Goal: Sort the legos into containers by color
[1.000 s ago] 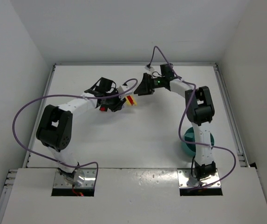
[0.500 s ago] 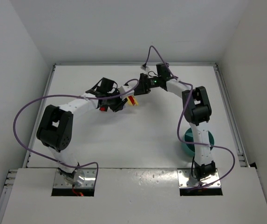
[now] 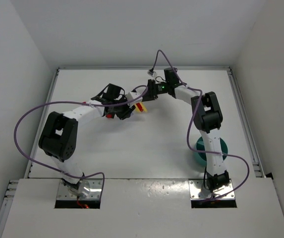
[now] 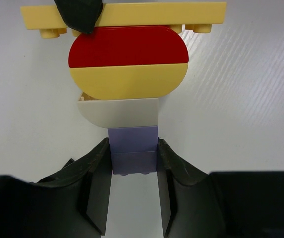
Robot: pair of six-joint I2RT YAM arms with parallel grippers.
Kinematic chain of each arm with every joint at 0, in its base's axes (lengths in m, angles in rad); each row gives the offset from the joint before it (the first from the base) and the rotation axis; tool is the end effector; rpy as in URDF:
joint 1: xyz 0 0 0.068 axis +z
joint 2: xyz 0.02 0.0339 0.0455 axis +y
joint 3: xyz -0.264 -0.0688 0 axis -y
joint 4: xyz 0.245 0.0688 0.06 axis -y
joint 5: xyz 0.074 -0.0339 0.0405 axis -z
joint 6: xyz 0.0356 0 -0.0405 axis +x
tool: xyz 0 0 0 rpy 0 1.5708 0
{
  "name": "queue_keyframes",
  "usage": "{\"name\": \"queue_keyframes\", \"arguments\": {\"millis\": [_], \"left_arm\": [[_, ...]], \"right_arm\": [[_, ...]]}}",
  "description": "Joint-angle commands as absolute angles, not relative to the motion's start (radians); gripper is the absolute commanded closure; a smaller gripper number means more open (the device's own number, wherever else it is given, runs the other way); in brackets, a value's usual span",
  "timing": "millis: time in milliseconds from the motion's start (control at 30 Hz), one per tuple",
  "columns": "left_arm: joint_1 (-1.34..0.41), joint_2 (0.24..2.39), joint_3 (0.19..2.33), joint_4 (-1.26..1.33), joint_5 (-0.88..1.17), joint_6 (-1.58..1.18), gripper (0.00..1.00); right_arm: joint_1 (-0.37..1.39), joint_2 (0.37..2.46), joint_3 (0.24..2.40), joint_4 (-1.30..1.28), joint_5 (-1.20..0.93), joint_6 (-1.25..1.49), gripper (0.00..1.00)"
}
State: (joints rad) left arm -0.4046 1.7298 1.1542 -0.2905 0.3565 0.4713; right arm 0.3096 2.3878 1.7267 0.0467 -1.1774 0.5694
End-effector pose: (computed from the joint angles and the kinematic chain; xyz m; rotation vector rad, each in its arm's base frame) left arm 0.3348 -0.1569 0.2093 1.1610 2.1047 -0.4025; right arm 0.4799 0.1880 0.1406 -0.4566 2.2152 1.7628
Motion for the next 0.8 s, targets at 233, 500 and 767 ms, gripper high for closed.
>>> {"name": "queue_keyframes", "arguments": {"millis": [233,500,767], "left_arm": [[-0.414,1.641,1.075,-0.241,0.365,0.457,0.89],[-0.35,1.612,1.039,-0.241,0.356,0.426,0.9],[-0.307,1.594,1.029,-0.241,0.356,0.397,0.9]], "right_arm": [[0.288,2.341,1.688,0.135,-1.229,0.583,1.0],[0.256,2.299,1.655,0.088,-1.209,0.528,1.0],[0.225,2.258,1.655,-0.028,-1.175,0.39,1.0]]}}
